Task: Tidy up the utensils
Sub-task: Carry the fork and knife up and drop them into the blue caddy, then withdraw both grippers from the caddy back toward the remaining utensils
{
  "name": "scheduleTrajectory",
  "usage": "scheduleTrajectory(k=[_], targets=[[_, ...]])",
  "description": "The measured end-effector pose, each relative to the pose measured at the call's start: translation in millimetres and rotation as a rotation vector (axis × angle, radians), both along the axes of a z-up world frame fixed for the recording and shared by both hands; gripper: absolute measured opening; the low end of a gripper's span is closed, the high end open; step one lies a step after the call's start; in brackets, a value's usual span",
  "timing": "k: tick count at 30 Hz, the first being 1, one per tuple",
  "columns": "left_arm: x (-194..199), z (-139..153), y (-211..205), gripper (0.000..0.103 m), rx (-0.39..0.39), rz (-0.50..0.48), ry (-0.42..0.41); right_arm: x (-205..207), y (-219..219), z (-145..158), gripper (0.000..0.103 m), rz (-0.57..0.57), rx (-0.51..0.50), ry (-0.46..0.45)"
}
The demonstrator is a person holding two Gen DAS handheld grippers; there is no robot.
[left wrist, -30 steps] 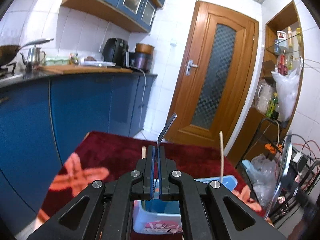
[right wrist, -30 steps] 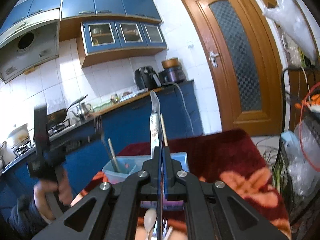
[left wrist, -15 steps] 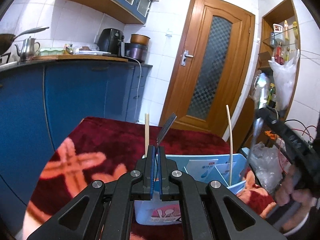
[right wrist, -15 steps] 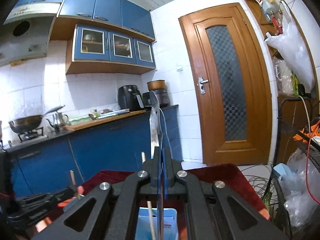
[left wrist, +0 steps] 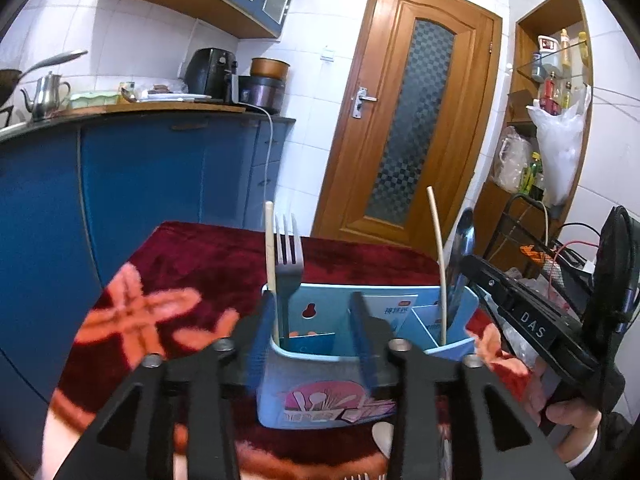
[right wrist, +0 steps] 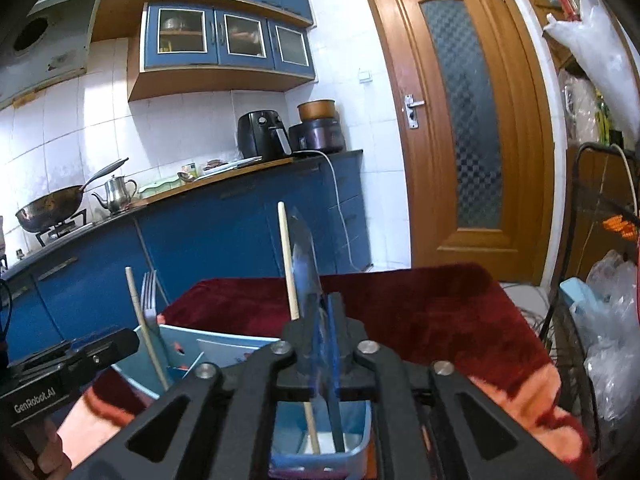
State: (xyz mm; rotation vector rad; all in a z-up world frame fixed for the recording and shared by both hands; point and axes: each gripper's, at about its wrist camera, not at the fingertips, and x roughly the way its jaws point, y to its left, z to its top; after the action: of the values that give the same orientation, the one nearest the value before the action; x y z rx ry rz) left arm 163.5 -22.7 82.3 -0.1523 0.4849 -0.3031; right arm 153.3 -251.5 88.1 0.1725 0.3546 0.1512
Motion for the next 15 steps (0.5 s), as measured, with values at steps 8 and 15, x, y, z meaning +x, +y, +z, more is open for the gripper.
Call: scheduleTrajectory(k=[8, 15], targets=[[-29, 9, 3, 0.054, 0.022, 0.025, 0.038, -34, -12, 19, 0.025, 0.036, 0.067, 0.028], [-53, 10, 5, 0.058, 0.081, 0.050, 0.104, -65, -6, 28, 0.025, 0.071, 0.060, 0.070]])
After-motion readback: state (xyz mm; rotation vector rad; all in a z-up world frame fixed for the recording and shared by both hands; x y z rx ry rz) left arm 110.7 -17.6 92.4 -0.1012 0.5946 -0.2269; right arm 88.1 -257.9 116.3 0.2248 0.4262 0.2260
